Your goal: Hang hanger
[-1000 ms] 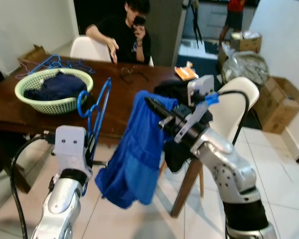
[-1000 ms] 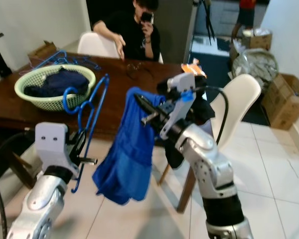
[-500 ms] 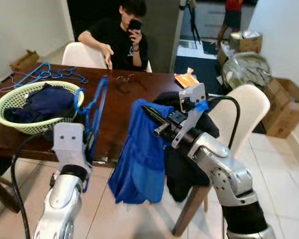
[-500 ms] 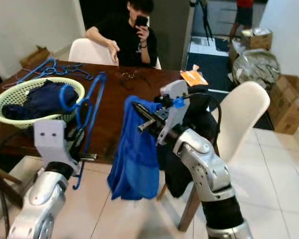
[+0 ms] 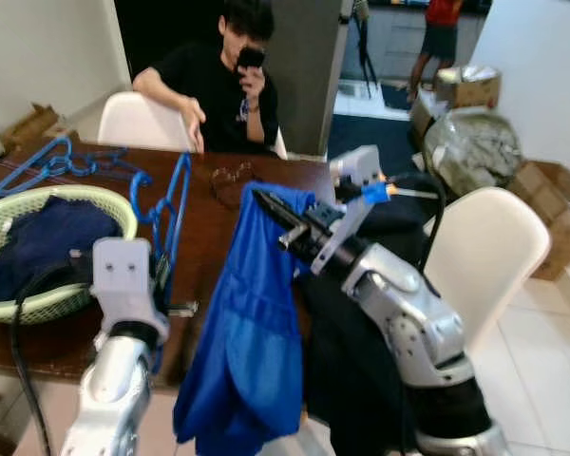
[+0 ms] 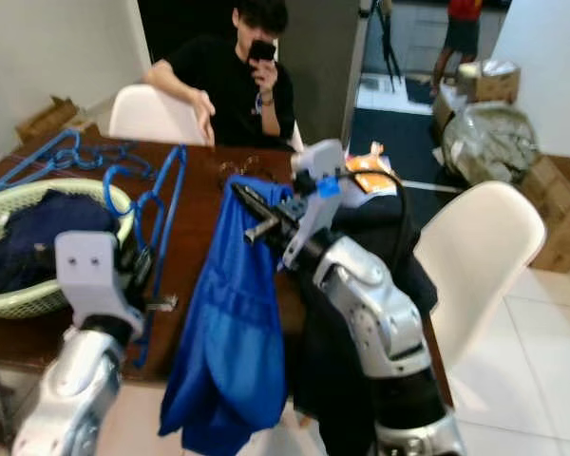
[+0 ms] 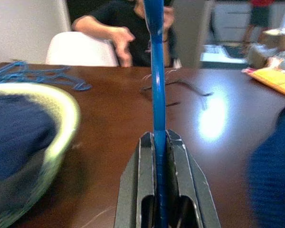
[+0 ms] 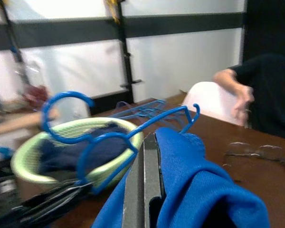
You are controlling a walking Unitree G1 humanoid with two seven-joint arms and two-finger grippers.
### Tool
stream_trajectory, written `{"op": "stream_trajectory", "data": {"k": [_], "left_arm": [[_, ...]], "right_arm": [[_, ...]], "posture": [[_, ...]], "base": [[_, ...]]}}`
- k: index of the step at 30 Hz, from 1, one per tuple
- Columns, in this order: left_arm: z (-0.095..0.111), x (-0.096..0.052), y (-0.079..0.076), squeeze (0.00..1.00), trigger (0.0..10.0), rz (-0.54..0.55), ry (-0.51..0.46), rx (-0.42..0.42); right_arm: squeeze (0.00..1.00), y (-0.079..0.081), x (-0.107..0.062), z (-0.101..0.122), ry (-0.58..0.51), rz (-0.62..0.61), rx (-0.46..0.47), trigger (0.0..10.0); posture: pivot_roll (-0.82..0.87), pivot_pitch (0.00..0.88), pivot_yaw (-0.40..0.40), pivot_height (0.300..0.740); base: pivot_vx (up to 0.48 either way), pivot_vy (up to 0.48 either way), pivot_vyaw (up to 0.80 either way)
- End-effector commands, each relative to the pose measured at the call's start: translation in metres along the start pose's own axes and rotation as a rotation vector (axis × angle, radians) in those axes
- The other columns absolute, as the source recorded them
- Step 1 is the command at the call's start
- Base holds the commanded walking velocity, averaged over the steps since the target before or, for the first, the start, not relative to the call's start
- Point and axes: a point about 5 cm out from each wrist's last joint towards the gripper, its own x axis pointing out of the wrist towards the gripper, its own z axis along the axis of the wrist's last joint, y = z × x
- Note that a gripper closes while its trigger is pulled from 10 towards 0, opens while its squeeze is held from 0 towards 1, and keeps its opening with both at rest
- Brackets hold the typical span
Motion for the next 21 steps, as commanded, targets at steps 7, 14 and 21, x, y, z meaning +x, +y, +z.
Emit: {"op": "stream_trajectory", "data": {"k": [7, 14, 21], "left_arm": [[-0.006, -0.005, -0.006, 0.0, 10.0, -0.029, 0.029, -0.024], [-0.011, -0.008, -0.011, 0.0, 10.0, -0.068, 0.062, -0.036], [-0.014, -0.012, -0.018, 0.0, 10.0, -0.15, 0.089, -0.046]], "right_arm": [[0.0, -0.023, 0.017, 0.03, -0.066, -0.221, -0.199, 10.0], [0.0, -0.019, 0.01, -0.001, 0.155, -0.133, -0.357, 10.0], [0.0, -0.022, -0.012, -0.046, 0.489, -0.072, -0.451, 10.0]], "posture": [[0.12, 0.0, -0.045, 0.74], [0.12, 0.01, -0.041, 0.74], [0.11, 0.018, -0.037, 0.74]], "base": [[0.092, 0.0, 0.0], [0.0, 0.0, 0.0], [0.0, 0.0, 0.0]]}}
